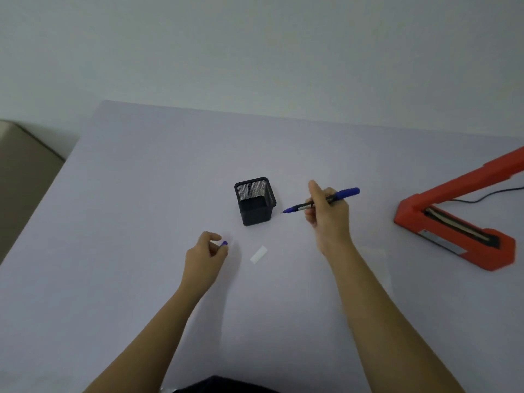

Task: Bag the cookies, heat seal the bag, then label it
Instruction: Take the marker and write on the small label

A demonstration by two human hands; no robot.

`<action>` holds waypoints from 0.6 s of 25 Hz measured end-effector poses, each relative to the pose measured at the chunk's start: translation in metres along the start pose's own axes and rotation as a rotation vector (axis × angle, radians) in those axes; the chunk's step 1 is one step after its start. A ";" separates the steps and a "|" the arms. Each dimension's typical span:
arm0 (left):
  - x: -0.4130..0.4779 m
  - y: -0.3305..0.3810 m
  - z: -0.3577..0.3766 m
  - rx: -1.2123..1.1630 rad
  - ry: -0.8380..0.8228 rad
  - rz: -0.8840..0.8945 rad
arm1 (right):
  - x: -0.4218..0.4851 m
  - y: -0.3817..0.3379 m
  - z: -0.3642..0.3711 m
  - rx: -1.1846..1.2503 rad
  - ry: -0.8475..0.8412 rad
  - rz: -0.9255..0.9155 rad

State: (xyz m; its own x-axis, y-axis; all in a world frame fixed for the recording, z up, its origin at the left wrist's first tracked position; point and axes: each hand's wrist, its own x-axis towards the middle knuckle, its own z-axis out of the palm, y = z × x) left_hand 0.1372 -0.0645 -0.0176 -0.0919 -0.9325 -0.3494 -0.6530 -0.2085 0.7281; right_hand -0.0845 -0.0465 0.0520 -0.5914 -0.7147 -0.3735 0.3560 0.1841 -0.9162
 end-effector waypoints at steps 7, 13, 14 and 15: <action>0.021 -0.045 0.015 0.306 0.029 0.056 | -0.018 0.064 -0.027 0.140 0.025 0.102; 0.008 -0.046 0.021 0.206 0.180 0.032 | -0.014 0.090 -0.032 -0.036 -0.014 0.036; 0.001 -0.043 0.024 0.179 0.237 0.096 | -0.012 0.096 -0.031 -0.085 -0.029 0.017; -0.007 -0.040 0.030 0.177 0.258 0.212 | -0.011 0.103 -0.030 -0.125 -0.035 0.003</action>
State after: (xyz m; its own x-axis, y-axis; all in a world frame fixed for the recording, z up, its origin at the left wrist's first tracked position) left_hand 0.1420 -0.0410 -0.0621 -0.0614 -0.9978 -0.0253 -0.7618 0.0304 0.6471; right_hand -0.0628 0.0003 -0.0428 -0.5641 -0.7365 -0.3733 0.2641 0.2674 -0.9267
